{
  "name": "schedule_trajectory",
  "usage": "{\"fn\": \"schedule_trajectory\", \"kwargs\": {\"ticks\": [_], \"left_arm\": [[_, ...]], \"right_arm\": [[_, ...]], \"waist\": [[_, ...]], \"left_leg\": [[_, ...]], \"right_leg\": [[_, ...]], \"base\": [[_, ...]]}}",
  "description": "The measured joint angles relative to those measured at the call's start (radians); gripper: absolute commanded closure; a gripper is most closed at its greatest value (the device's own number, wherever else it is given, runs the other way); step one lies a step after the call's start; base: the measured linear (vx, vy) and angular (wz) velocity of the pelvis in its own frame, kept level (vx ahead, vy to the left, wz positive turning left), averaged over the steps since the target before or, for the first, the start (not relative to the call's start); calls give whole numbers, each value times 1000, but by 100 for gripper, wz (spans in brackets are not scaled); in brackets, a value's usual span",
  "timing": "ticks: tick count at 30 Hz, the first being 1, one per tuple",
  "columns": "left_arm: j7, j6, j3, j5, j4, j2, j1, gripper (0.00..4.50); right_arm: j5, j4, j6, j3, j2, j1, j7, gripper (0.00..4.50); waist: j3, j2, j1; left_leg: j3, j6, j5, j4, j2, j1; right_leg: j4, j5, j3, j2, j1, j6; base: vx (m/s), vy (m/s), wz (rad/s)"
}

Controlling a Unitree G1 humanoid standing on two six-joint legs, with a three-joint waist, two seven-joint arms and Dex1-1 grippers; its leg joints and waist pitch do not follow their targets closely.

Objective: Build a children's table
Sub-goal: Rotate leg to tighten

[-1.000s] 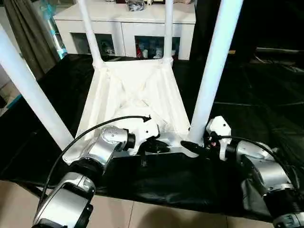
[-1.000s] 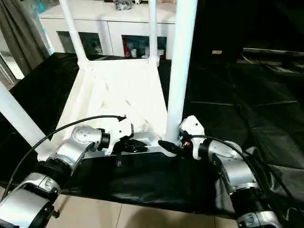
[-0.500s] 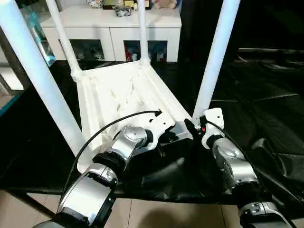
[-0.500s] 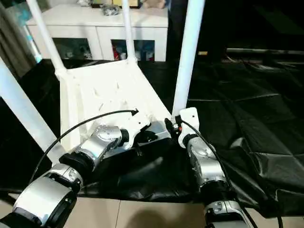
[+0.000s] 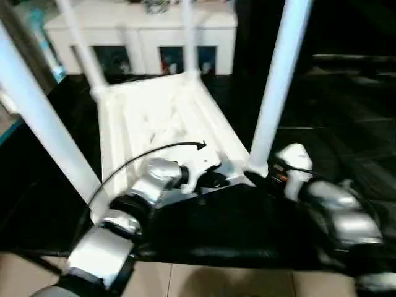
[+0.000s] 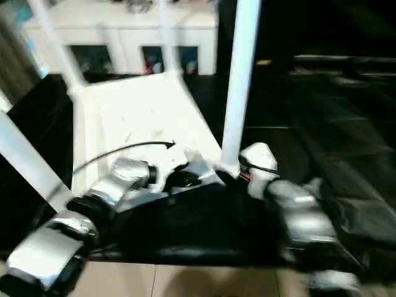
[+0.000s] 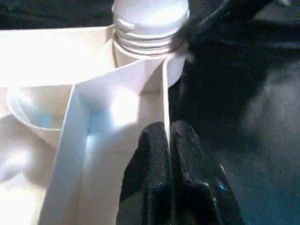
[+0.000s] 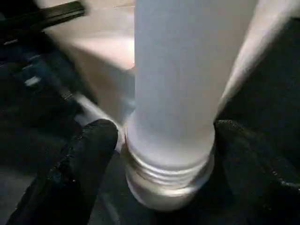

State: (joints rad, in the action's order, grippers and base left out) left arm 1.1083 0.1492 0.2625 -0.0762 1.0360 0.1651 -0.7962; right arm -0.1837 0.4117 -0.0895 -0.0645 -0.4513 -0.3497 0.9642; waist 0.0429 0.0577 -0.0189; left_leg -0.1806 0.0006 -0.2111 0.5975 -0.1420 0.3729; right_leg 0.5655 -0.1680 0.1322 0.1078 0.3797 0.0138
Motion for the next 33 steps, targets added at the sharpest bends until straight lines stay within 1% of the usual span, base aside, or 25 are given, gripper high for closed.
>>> {"fn": "schedule_trajectory", "kwargs": {"ticks": [3, 4, 5, 8, 10, 11, 12, 15, 17, 18, 20, 26, 27, 28, 29, 30, 32, 33], "left_arm": [[98, 19, 0, 14, -31, 43, 8, 450], [129, 22, 0, 21, -44, 58, 14, 450], [168, 25, 0, 26, -53, 75, 17, 450], [221, 26, 0, 32, -63, 92, 21, 450], [233, 26, 3, 32, -63, 93, 21, 450], [238, 27, 8, 32, -65, 93, 21, 450], [239, 28, 11, 32, -68, 91, 21, 450], [238, 28, 12, 31, -69, 90, 21, 450], [238, 28, 12, 31, -69, 90, 21, 450], [238, 28, 12, 31, -69, 90, 21, 450], [238, 28, 12, 31, -69, 91, 21, 450], [223, 32, 12, 21, -67, 90, 21, 450], [200, 28, 10, 20, -57, 83, 19, 450], [148, 22, 7, 16, -42, 71, 12, 450], [75, 8, 0, 4, -26, 52, 2, 450], [39, 0, -2, 1, -21, 40, -4, 450], [-52, -21, -11, -3, -2, 2, -9, 450], [-78, -28, -12, -6, 3, -10, -13, 450]], "right_arm": [[-18, -41, -20, -26, -55, 0, 118, 77], [-18, -42, -22, -35, -61, -6, 144, 77], [-17, -41, -29, -49, -65, -11, 170, 77], [-17, -22, -43, -74, -51, -29, 199, 77], [-17, -11, -55, -81, -41, -48, 200, 77], [-17, -7, -57, -87, -31, -55, 199, 101], [-17, -7, -58, -91, -26, -57, 199, 101], [-17, 2, -58, -98, -11, -57, 196, 121], [-18, 3, -58, -98, -8, -57, 195, 152], [-18, 4, -58, -97, -7, -57, 194, 152], [-17, 4, -58, -97, -7, -57, 195, 171], [-17, 6, -57, -96, -4, -56, 185, 178], [-15, 18, -52, -87, 7, -55, 157, 178], [-11, 43, -43, -64, 32, -56, 99, 178], [-1, 76, -27, -38, 71, -57, 7, 178], [3, 89, -19, -20, 90, -59, -45, 178], [10, 132, -12, 18, 143, -71, -182, 178], [16, 142, -10, 26, 160, -76, -224, 178]], "waist": [[0, -2, 28], [1, -3, 32], [2, -5, 40], [4, -7, 64], [4, -9, 72], [6, -11, 75], [6, -11, 78], [7, -13, 80], [7, -13, 80], [7, -13, 81], [7, -13, 81], [7, -13, 83], [7, -13, 83], [7, -13, 81], [6, -14, 76], [6, -14, 71], [7, -14, 58], [7, -14, 53]], "left_leg": [[-2, 1, 1, 5, -5, 12], [-3, 1, 1, 5, -6, 15], [-4, 1, 1, 6, -7, 15], [-6, 1, 1, 10, -9, 16], [-10, 1, 1, 12, -10, 16], [-14, 0, 1, 12, -11, 15], [-16, 0, 1, 13, -12, 14], [-21, -1, 1, 14, -12, 13], [-22, -1, 1, 14, -12, 13], [-22, -1, 1, 14, -12, 13], [-22, -1, 1, 14, -12, 13], [-22, -1, 1, 15, -13, 12], [-22, -1, 1, 15, -13, 11], [-22, -1, 1, 16, -13, 9], [-22, -5, 0, 17, -13, 7], [-22, -8, -1, 18, -13, 5], [-22, -9, -1, 17, -13, -2], [-22, -9, -1, 17, -13, -3]], "right_leg": [[17, -10, 0, -2, 18, 7], [20, -11, 0, -3, 22, 9], [26, -13, -1, -3, 27, 12], [32, -14, -1, -4, 32, 13], [33, -14, -4, -4, 33, 13], [33, -14, -6, -4, 33, 13], [33, -14, -8, -4, 33, 13], [33, -13, -12, -4, 32, 15], [33, -12, -12, -4, 32, 15], [33, -12, -12, -3, 32, 15], [33, -12, -12, -4, 32, 15], [35, -12, -12, -3, 32, 15], [35, -12, -12, -4, 31, 15], [35, -12, -12, -4, 28, 15], [35, -10, -12, -4, 26, 17], [34, -9, -12, -3, 26, 17], [31, -9, -12, -3, 19, 16], [29, -10, -12, -3, 18, 14]], "base": [[15, -19, -2], [0, 0, 0], [0, 0, 0], [0, 0, 0], [0, 0, 0], [0, 0, 0], [0, 0, 0], [0, 0, 0], [0, 0, 0], [0, 0, 0], [0, 0, 0], [0, 0, 0], [0, 0, 0], [0, 0, 0], [0, 0, 0], [0, 0, 0], [0, 0, 0], [0, 0, 0]]}}
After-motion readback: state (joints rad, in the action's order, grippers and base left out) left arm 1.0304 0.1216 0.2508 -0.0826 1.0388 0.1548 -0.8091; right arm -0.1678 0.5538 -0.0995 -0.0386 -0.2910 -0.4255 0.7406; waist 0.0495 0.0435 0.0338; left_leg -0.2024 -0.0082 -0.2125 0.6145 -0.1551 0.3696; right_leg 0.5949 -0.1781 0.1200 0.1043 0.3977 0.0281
